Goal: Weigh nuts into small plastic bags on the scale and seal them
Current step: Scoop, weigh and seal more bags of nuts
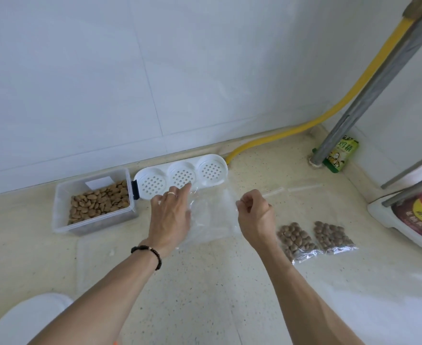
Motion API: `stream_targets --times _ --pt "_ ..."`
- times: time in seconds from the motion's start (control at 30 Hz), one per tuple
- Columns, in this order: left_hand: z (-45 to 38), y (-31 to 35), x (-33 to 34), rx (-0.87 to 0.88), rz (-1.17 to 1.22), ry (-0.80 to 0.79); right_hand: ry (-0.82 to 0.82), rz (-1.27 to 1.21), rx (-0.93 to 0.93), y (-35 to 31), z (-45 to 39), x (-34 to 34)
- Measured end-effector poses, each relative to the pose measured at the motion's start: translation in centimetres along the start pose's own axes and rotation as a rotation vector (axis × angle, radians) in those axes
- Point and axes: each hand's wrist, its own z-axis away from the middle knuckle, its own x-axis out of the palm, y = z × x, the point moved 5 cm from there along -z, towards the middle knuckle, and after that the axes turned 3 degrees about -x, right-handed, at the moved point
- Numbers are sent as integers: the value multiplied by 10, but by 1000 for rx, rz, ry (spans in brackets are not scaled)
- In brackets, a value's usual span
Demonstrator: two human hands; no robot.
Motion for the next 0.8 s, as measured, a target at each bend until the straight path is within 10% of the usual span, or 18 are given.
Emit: stream_targets --times 0.27,0.8 --pt "8 -20 -64 46 283 46 -1 -300 137 -43 19 -11" --pt "143 -228 -147 -68 207 -357 -356 -247 197 -149 193 145"
